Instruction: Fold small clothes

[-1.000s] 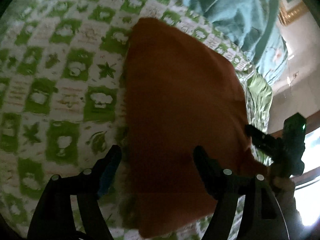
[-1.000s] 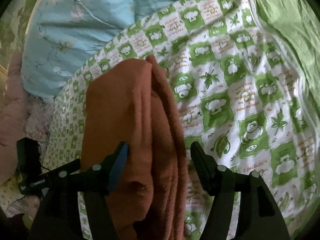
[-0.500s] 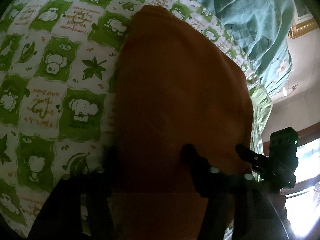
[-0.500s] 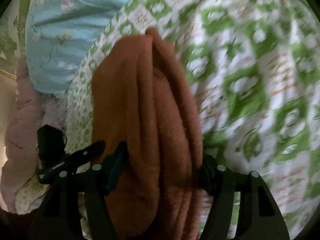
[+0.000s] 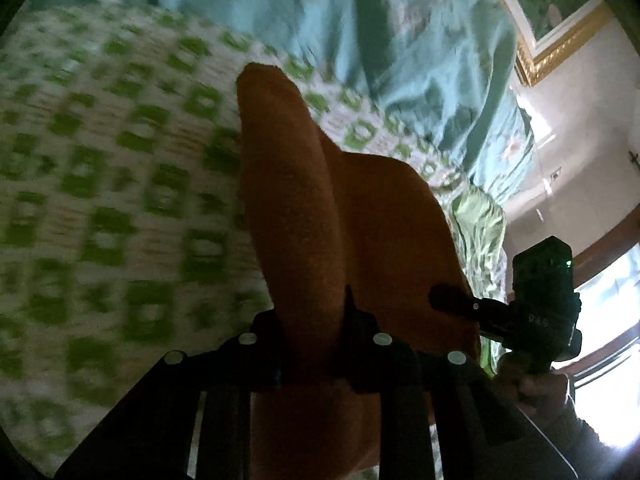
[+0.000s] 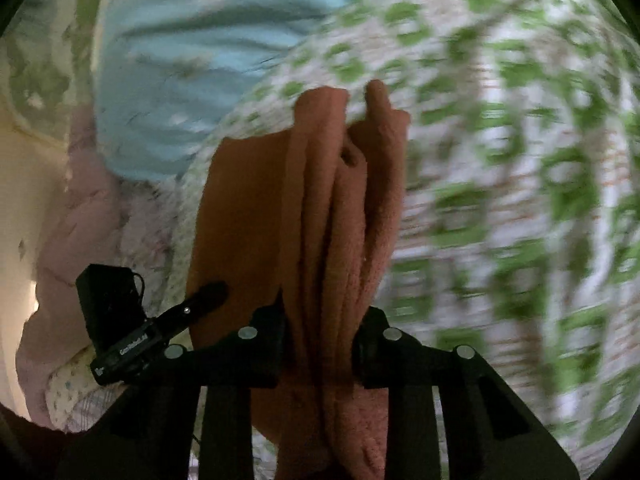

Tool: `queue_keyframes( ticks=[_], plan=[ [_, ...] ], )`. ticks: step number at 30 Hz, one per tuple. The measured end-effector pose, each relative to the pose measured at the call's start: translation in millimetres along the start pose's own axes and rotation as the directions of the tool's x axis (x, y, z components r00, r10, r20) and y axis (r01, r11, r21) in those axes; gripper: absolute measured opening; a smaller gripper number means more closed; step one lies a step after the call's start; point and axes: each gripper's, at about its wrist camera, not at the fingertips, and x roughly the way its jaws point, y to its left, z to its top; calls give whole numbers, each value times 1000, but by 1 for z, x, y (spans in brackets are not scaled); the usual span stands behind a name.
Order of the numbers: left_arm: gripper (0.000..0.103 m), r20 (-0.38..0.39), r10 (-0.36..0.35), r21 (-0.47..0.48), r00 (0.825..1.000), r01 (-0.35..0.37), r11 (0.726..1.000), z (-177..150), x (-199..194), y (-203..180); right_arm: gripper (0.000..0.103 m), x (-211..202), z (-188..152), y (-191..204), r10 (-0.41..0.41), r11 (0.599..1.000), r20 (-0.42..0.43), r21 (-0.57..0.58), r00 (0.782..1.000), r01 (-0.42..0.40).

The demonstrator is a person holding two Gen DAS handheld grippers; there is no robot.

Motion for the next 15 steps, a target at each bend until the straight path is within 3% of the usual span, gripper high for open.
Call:
queue_keyframes(
  ticks=[4, 8, 15],
  plan=[
    [20, 48, 66, -23, 997, -65, 998, -7, -58, 33, 27, 35, -12, 42, 83, 995, -34, -51, 996, -85],
    [21, 67, 155, -68, 986, -150, 986, -19, -109, 75, 27, 89, -28, 82, 148, 984, -119, -78, 982, -158],
    [21, 92, 237, -108, 967, -227, 968, -40, -147, 122, 26, 147, -51, 127, 166, 971, -212, -133, 963, -197]
  ],
)
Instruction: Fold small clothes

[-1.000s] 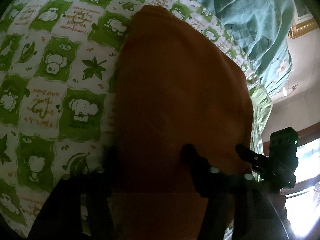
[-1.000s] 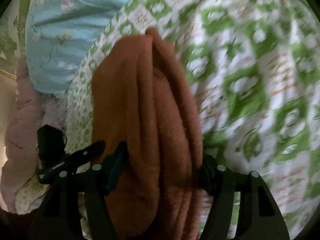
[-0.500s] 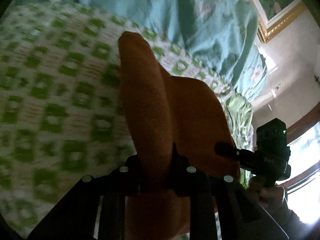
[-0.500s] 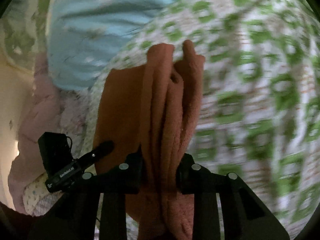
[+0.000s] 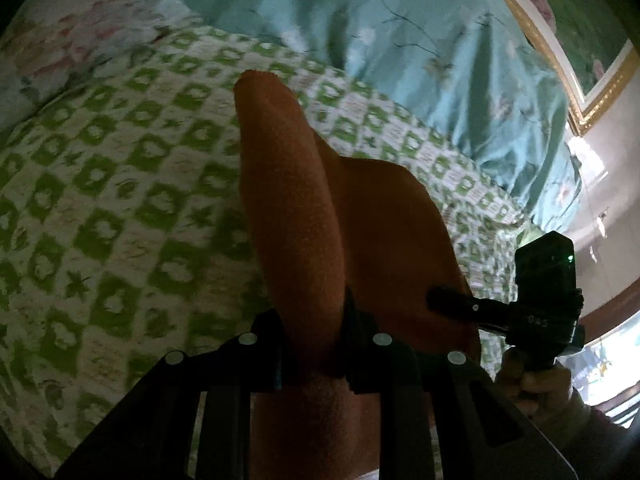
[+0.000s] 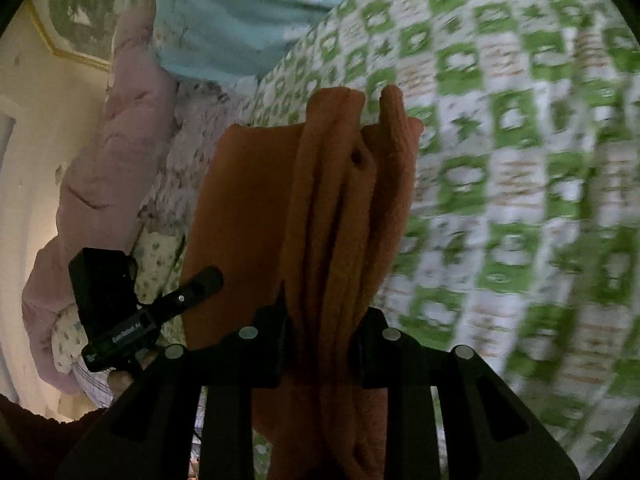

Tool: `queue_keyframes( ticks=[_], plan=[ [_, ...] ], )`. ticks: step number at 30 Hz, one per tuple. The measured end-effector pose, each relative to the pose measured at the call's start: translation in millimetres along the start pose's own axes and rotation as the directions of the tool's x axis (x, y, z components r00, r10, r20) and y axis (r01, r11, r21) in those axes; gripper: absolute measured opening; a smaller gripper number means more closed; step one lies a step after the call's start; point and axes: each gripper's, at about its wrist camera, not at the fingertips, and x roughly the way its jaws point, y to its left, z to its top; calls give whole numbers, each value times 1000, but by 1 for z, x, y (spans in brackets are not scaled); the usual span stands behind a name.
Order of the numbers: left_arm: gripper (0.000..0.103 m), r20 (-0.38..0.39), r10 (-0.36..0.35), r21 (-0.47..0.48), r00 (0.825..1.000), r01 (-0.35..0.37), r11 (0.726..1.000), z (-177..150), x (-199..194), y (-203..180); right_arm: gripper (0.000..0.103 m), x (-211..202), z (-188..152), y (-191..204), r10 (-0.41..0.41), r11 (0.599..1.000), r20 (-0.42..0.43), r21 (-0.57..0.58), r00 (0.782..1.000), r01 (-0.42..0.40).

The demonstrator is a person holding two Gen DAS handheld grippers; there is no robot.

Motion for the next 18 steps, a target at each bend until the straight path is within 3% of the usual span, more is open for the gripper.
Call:
queue_keyframes(
  ticks=[4, 6, 11, 18],
  plan=[
    [22, -42, 56, -27, 998, -57, 998, -11, 20, 25, 27, 16, -1, -1, -46, 999, -25, -6, 999, 46],
    [29, -66, 56, -58, 996, -60, 997, -14, 27, 34, 30, 21, -3, -8, -105, 994, -35, -12, 994, 105],
    [45, -73, 75, -67, 994, -80, 995, -14, 20, 39, 49, 13, -7, -19, -150, 988, -28, 24, 988, 150],
    [54, -23, 129, -73, 991, -131, 989, -6, -2, 41, 50, -31, -3, 7, -270, 960, 147, -38, 952, 279]
  ],
)
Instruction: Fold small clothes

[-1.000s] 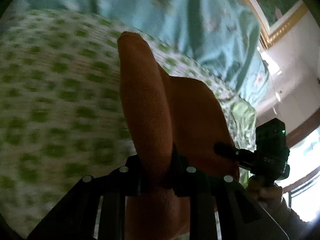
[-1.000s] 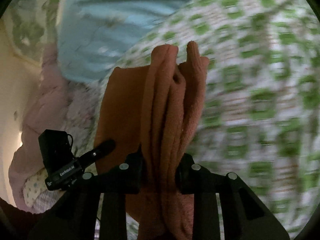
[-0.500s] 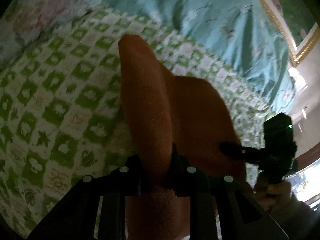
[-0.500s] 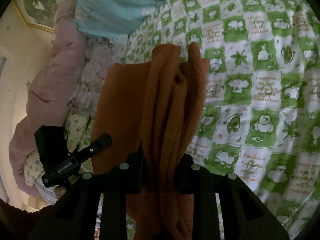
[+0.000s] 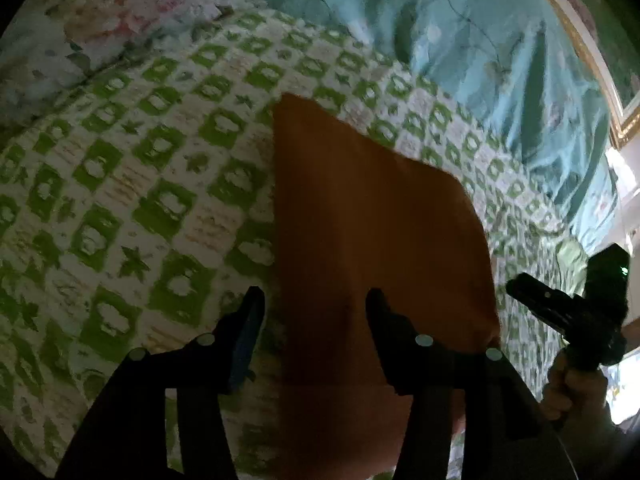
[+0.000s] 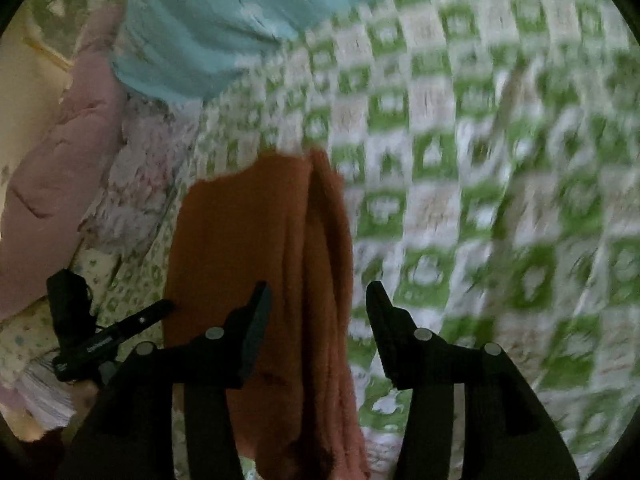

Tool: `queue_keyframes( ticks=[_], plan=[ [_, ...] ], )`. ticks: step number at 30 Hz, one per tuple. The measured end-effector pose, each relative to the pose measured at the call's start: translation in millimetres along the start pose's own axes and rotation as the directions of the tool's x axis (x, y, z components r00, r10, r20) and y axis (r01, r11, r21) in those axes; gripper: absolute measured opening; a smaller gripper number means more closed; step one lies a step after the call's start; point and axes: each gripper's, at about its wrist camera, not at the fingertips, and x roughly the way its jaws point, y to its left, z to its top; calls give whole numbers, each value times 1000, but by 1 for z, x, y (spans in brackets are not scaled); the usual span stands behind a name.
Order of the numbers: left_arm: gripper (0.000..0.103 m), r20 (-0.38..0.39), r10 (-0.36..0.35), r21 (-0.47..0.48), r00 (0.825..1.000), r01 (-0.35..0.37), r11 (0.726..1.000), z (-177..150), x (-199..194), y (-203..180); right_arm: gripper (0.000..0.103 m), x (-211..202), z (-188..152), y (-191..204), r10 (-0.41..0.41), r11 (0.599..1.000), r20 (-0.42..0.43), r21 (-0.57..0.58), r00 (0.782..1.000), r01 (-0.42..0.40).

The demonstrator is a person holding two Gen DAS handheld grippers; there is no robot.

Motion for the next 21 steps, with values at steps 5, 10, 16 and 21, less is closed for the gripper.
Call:
queue_keyframes(
  ticks=[5, 10, 16, 21],
  plan=[
    [55, -19, 31, -14, 999, -31, 999, 6, 8, 2, 38, 26, 3, 23, 16, 999, -76, -49, 997, -19],
    [55, -55, 29, -36, 998, -31, 999, 10, 22, 2, 11, 50, 1, 8, 35, 998, -122, 57, 992, -28],
    [55, -86, 11, 7, 996, -11, 1000, 15, 30, -15, 10, -4, 17, 14, 148, 988, -2, 41, 989, -148],
    [55, -137, 25, 24, 990, -22, 999, 13, 48, -22, 10, 32, -1, -15, 6, 999, -109, 54, 994, 0]
  ],
)
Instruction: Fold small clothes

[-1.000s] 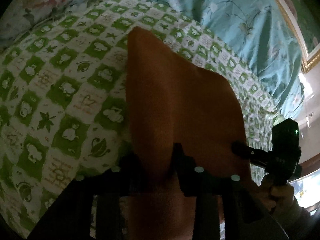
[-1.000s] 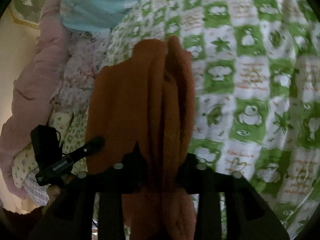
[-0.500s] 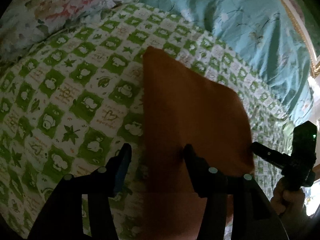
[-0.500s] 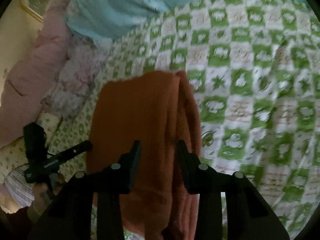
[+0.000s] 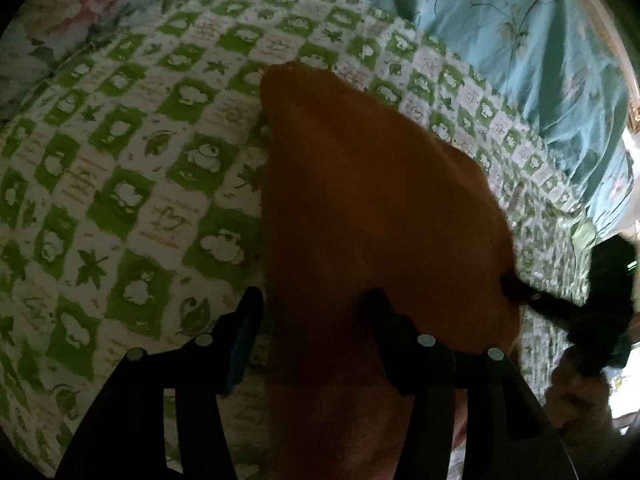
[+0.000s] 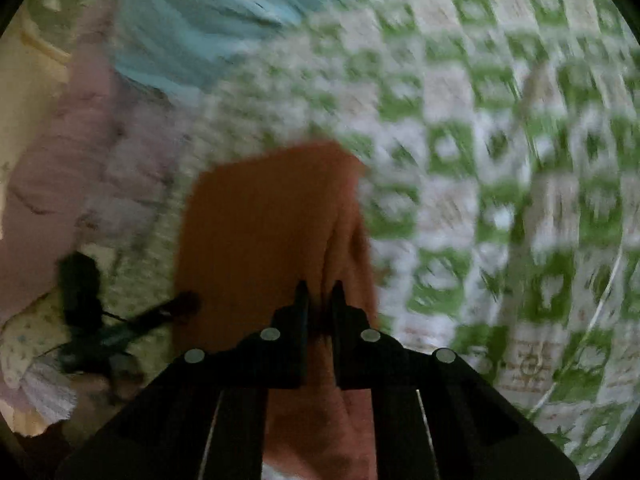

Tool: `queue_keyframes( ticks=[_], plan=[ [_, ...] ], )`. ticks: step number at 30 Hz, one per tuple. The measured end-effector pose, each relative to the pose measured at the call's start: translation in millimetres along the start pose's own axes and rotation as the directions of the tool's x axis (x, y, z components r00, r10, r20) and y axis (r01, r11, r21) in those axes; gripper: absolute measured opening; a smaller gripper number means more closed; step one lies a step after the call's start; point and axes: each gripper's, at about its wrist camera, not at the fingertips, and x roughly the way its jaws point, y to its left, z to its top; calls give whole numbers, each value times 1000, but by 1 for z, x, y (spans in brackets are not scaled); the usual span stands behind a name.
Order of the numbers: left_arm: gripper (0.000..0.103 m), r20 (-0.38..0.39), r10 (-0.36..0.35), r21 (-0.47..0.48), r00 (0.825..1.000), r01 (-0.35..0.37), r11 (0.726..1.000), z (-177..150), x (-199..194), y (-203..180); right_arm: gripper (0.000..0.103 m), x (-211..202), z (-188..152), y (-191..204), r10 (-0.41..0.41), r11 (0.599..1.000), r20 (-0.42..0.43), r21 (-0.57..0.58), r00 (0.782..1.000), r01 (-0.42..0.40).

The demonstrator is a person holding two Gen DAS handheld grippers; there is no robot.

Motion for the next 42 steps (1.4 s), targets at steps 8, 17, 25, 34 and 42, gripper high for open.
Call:
queue_keyframes(
  ticks=[8, 17, 25, 34, 42],
  plan=[
    [50, 29, -63, -46, 998, 64, 997, 69, 28, 14, 10, 9, -6, -5, 0, 1000, 18, 19, 1000, -1],
    [11, 79, 147, 102, 986, -155, 983, 106, 59, 3, 10, 23, -1, 3, -103, 990, 15, -94, 995, 104],
    [26, 135, 169, 96, 976, -183, 979, 89, 7, -5, 27, -6, -3, -8, -78, 997, 41, 3, 996, 78],
    [41, 48, 46, 76, 998, -49, 996, -11, -34, 3, 27, -43, -51, -6, -10, 1000, 22, 20, 1000, 10],
    [50, -44, 16, 56, 999, -14, 998, -80, -25, 1, 15, -35, -79, 1, -10, 1000, -22, -1, 1000, 10]
  ],
)
